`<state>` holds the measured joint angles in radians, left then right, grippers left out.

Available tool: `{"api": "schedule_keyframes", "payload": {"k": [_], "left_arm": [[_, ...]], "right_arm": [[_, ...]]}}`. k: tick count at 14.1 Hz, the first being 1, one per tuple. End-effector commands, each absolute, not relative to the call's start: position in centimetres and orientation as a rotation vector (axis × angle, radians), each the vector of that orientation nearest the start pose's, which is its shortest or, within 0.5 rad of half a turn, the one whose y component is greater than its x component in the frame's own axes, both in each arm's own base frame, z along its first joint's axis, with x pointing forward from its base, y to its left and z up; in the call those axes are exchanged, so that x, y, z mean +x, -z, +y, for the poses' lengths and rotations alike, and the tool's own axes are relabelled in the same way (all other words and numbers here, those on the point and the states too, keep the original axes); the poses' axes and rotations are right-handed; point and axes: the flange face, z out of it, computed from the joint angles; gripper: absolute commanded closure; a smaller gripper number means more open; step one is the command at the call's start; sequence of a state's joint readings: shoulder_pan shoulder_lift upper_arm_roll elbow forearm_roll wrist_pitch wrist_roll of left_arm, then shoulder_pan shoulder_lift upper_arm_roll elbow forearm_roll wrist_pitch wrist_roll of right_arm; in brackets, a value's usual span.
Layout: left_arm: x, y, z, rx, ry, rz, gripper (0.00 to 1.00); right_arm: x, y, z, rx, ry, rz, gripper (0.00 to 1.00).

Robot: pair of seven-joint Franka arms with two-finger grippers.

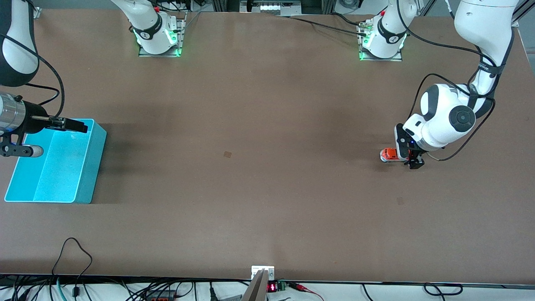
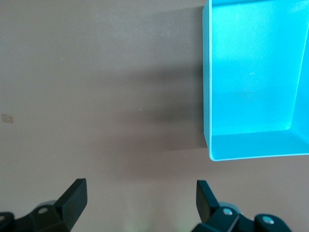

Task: Wind up bus and store in blue box
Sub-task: 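Lower the left gripper and grasp the orange bus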

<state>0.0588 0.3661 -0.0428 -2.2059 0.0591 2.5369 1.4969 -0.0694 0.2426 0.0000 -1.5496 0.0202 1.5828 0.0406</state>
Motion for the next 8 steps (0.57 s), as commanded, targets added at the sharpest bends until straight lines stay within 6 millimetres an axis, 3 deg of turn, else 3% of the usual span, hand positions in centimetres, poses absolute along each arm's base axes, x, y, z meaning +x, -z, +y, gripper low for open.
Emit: {"api": "schedule_keyframes", "payload": {"k": [1, 2, 6, 8], "left_arm": [[55.04, -19.55, 0.84, -2.238, -0.061, 2.214, 0.00], [55.05, -19.41, 0.74, -2.225, -0.054, 2.222, 0.07], [55.14, -19.48, 0.40, -2.186, -0.049, 2.258, 0.71], [55.14, -19.48, 0.15, -2.181, -0.049, 2.263, 0.81]], "right_arm": [[61.00, -49.78, -4.04, -3.105, -0.325, 0.164, 0.00], [60.98, -49.77, -3.96, -3.105, -0.328, 0.162, 0.00], [60.98, -49.77, -3.93, -3.103, -0.327, 0.162, 0.00], [60.98, -49.77, -3.95, -3.105, -0.328, 0.161, 0.00]]}}
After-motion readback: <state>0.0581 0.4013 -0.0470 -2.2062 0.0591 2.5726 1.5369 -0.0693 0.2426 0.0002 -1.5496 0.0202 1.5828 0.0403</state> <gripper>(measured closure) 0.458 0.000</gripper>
